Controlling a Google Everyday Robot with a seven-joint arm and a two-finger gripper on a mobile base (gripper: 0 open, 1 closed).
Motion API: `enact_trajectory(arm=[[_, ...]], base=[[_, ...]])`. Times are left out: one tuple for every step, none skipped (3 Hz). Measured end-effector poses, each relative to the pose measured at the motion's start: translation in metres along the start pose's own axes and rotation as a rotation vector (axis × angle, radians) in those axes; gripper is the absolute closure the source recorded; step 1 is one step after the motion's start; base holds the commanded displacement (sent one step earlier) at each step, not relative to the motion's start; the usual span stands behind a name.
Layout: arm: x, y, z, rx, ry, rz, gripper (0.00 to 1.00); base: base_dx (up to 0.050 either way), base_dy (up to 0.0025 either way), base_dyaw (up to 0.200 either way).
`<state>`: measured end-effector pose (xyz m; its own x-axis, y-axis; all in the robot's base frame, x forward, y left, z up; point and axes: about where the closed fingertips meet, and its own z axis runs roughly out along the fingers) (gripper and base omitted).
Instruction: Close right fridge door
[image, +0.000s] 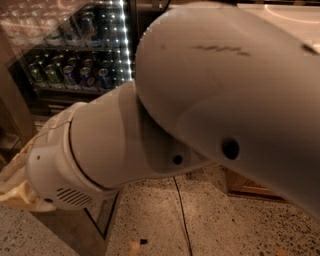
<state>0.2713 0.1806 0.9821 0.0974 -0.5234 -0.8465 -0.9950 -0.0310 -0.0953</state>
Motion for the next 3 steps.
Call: enact_trajectory(arm=[[0.0, -0.001, -0.001, 0.003, -0.001, 0.0, 1.0], [0.003, -0.008, -0.005, 0.04, -0.004, 0.015, 1.0], [0.008, -0.021, -0.013, 0.101, -0.002, 0.037, 1.0]], base=[[0.0, 0.0, 0.0], [0.0, 0.0, 0.0], [0.0, 0.0, 0.0]])
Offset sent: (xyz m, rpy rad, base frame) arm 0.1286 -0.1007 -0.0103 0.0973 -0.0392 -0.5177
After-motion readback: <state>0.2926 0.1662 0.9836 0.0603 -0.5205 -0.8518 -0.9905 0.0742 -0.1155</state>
